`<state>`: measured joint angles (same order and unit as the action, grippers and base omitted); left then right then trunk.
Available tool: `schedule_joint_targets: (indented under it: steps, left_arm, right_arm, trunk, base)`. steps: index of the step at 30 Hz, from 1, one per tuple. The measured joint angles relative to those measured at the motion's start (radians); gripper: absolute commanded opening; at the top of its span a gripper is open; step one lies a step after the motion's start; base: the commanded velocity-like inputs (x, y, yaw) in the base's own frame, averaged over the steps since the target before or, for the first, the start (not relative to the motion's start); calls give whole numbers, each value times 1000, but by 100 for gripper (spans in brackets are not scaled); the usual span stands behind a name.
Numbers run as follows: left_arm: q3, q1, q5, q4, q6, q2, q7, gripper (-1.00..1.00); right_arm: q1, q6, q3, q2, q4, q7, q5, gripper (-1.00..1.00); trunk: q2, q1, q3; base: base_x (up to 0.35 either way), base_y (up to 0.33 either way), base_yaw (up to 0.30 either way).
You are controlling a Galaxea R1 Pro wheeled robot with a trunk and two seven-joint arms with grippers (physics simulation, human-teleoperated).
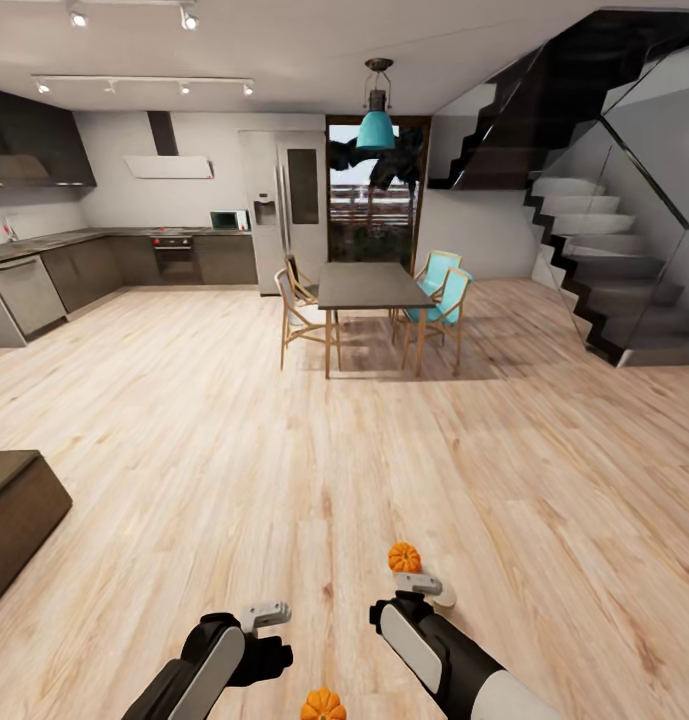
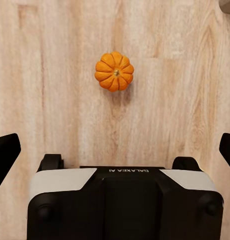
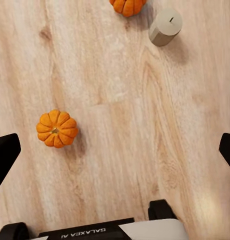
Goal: Place each of the two pumpkins and all three candles from the living room inside a cabinet in the living room (use any cabinet), then make sure every cabinet is closed, and position the cauldron so it is next to a table in the living room.
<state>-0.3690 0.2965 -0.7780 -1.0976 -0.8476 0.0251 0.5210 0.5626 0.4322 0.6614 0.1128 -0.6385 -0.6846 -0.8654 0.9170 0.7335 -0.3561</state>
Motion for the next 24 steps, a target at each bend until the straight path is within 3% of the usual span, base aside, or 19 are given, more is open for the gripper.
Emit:
schedule_joint_targets:
  steps: [9,14,24]
  left_arm:
    - [1,0,0,3,0,0,1,100]
    - [0,0,1,4,2,0,1,100]
    - [-1,0,0,4,19,0,1,100]
  right_arm:
    - [1,-9,0,-3,-7,4,4,100]
    - [1,-9,0,-3,-9,4,5,100]
    - [1,-8,7,-3,-9,-2,6,100]
  trunk:
    - [0,0,0]
    - [0,0,0]
    - [0,0,0]
  base:
    - [0,-46,0]
    - [61,-246,0]
    - [212,-243,0]
